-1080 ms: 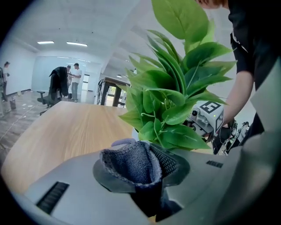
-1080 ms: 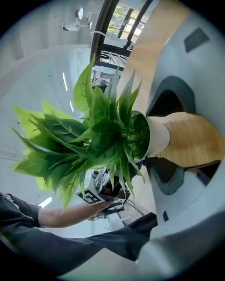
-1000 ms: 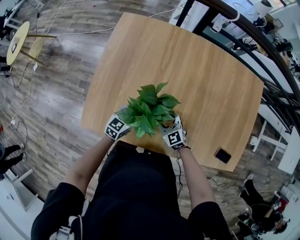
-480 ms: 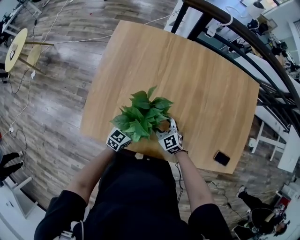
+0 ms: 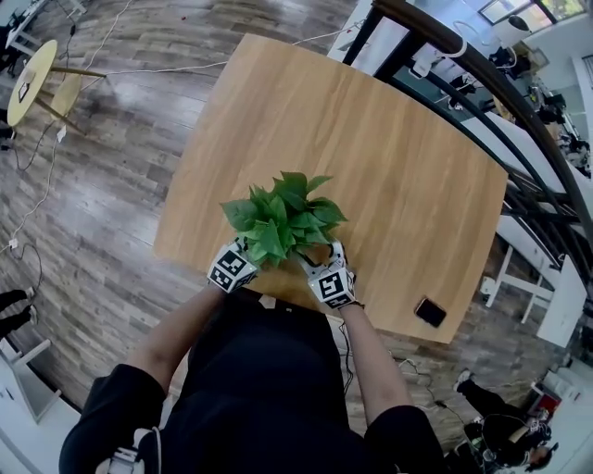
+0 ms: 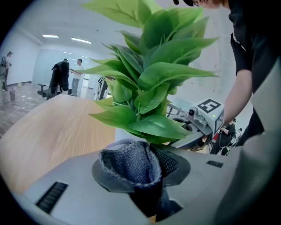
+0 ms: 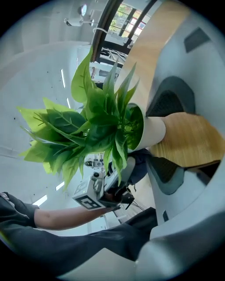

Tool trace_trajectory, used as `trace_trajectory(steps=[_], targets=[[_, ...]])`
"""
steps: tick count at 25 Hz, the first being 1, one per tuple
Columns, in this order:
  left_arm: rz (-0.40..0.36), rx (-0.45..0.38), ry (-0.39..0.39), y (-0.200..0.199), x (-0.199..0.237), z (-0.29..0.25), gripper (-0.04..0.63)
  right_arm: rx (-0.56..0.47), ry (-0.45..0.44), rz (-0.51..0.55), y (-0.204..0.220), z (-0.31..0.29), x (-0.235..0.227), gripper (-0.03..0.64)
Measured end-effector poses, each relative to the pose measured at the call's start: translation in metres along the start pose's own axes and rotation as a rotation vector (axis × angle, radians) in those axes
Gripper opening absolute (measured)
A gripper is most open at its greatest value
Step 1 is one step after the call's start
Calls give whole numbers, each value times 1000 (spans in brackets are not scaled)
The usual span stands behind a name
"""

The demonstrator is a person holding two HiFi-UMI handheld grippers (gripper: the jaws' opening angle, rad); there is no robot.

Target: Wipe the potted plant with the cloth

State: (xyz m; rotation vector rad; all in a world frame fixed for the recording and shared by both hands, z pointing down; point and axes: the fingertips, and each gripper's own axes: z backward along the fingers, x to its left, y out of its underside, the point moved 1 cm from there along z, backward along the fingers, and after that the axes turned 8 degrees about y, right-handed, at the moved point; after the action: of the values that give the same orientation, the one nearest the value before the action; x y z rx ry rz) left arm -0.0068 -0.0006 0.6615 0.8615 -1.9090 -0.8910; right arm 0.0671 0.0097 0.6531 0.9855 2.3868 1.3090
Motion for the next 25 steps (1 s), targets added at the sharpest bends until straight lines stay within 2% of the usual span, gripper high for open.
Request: trace_trajectory(steps=[3, 6, 10, 16, 18, 22, 25], targets=[[8, -18, -18, -3, 11, 6, 143, 2, 26, -62, 4, 2, -6, 273], [15, -22, -40, -5, 20, 8, 143, -1, 41, -75, 6, -5, -21, 273], [-4, -9, -51, -10, 24, 3, 143, -34, -18, -41, 0, -10, -20, 273], [-5, -8, -56, -9, 22, 4, 141, -29, -16, -38, -1, -11, -17, 273], [-14, -5, -38, -6, 16, 5, 141, -25, -17, -31, -1, -11, -15, 273], [-99, 45, 54, 1, -6, -2, 143, -21, -13, -36, -2, -12, -15, 273], [-69, 23, 40, 0, -4, 1, 143, -20, -5, -31, -2, -11, -14, 273]])
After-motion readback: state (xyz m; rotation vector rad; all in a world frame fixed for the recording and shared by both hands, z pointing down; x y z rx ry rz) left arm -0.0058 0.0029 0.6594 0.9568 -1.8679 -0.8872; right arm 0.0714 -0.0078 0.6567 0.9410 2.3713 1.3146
